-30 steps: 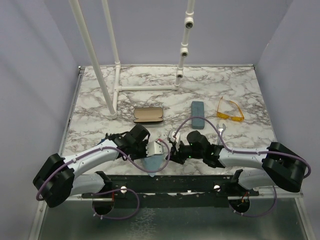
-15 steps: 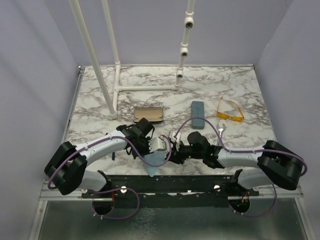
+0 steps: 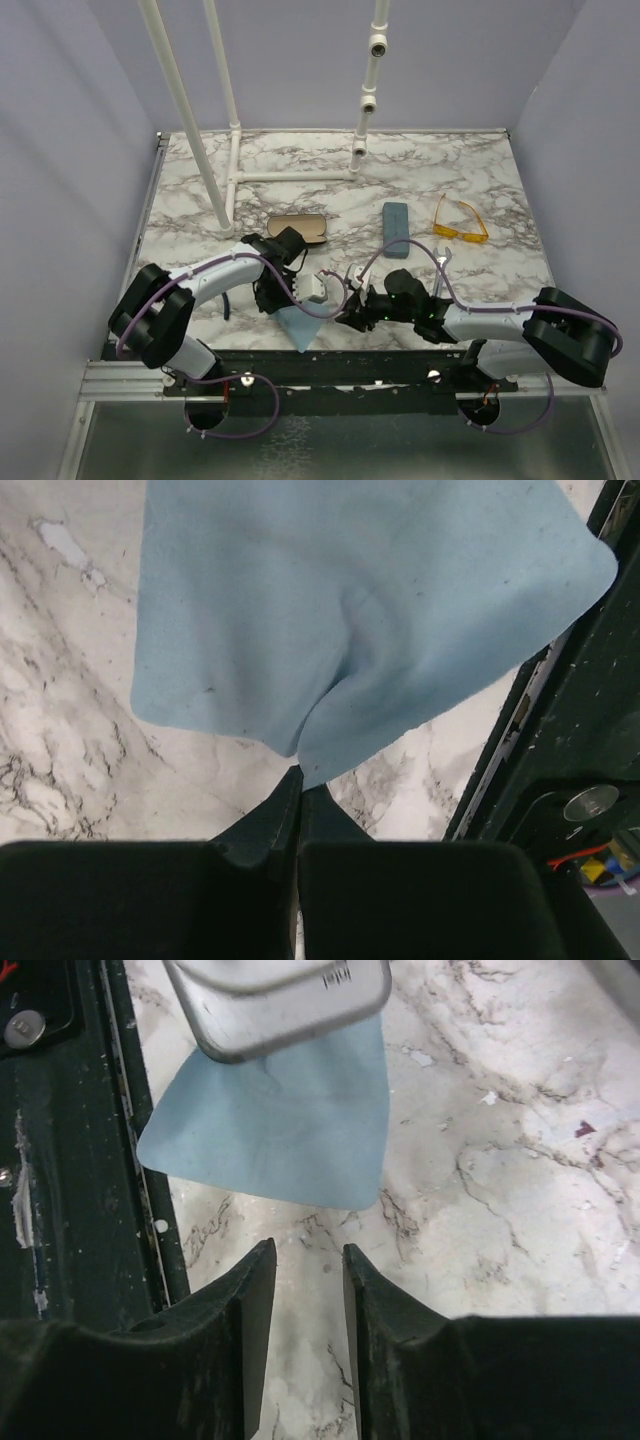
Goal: Organize the sunglasses
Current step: Fold the glasses cleaning cloth at the center of the board.
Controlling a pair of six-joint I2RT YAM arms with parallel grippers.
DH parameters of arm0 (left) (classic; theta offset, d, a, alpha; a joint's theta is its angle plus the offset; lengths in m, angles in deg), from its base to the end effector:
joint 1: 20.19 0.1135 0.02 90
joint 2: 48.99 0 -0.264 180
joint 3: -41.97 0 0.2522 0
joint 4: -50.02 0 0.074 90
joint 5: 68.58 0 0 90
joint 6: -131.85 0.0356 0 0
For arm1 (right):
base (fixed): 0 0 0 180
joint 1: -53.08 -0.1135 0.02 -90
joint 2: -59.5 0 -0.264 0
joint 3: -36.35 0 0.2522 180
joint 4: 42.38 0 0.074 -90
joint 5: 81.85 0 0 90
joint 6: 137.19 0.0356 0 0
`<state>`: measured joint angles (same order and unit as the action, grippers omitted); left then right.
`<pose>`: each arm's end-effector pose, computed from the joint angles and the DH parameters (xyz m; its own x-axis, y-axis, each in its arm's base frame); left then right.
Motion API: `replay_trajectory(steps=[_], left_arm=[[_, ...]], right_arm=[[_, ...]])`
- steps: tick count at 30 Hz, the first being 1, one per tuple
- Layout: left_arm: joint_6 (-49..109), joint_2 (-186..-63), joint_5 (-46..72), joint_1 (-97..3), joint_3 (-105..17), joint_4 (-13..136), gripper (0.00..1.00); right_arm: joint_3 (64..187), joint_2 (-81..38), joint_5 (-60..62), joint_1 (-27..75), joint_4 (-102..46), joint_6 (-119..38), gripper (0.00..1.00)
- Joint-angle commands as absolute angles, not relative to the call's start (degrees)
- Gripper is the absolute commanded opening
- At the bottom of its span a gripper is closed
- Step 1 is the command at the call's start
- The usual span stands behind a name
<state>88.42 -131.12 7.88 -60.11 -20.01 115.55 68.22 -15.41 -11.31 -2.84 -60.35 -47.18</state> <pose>0.1701 -0.1532 0.1798 -0.0629 0.9732 -0.2213 0.9936 0.0401 -0.1058 0.1208 0.1997 0.1507 -0.2376 -0.3509 -0.9058 -0.9500 0.2785 0.1413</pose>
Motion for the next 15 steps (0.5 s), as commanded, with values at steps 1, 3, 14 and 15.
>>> replay_trajectory(steps=[1, 3, 14, 15], left_arm=[[88.0, -136.53, 2.82, -59.65, -23.96, 119.69, 0.0], [86.21, -136.34, 1.77, -59.64, -24.44, 117.13, 0.0], [80.21, -135.22, 4.49, -57.93, -22.78, 108.9, 0.0], [80.32, -134.69, 4.99, -57.41, -22.83, 108.87, 0.0]], right_arm=[[67.38, -12.21, -5.99, -3.3, -60.81, -47.39, 0.4], [67.24, -10.88, -3.71, -3.93, -60.55, -44.93, 0.41], [66.11, -12.9, 10.53, -8.44, -63.46, -35.4, 0.6], [67.19, -13.99, 12.2, -8.4, -62.21, -35.1, 0.58]])
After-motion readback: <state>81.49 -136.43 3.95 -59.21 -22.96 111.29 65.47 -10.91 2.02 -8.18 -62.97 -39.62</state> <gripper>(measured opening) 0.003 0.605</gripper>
